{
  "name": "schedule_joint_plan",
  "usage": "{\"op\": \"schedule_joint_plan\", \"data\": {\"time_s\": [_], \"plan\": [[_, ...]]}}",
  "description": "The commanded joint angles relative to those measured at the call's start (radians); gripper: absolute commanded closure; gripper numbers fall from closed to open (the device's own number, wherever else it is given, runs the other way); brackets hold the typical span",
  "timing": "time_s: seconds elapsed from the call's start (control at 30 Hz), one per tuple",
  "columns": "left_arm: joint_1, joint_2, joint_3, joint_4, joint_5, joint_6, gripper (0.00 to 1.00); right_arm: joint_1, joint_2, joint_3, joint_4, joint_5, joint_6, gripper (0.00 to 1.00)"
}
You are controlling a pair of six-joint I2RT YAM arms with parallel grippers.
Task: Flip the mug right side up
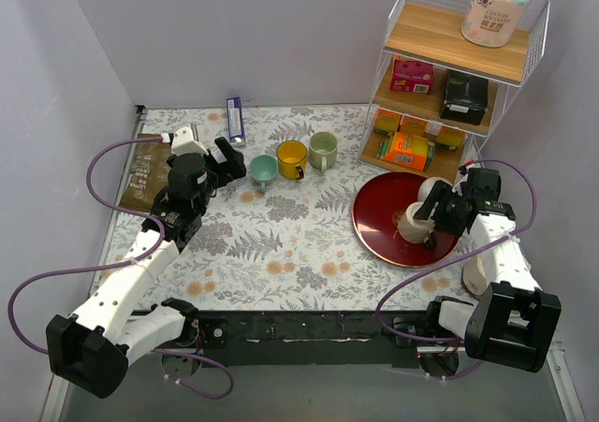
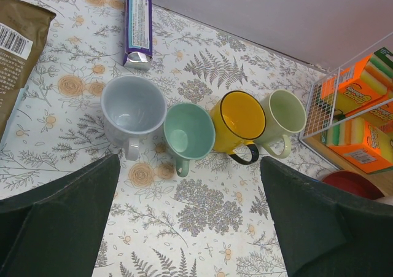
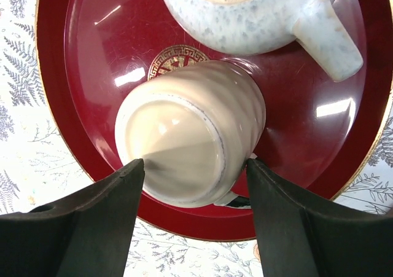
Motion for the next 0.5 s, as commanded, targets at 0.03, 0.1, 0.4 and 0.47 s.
{"op": "schedule_joint_plan", "data": {"time_s": [0.03,0.1,0.4,0.47], "plan": [[0.002,-0.008,-0.006,0.013,0.010,0.010,0.02,0.007,-0.036,0.004,-0.031,-0.022,-0.018,0.26],[0.002,-0.007,-0.007,0.013,0.013,0.011,0.02,0.009,-0.056,-0.010,-0.029,-0.035,-0.027,0.26],[0.002,-0.007,-0.016,0.010,0.027,0.007,0.02,0.038,-0.087,-0.068,-0.042,-0.101,-0.065,0.27],[0.002,-0.004,-0.015,0.010,0.030,0.001,0.02,0.044,-0.090,-0.076,-0.040,-0.090,-0.053,0.29]]}}
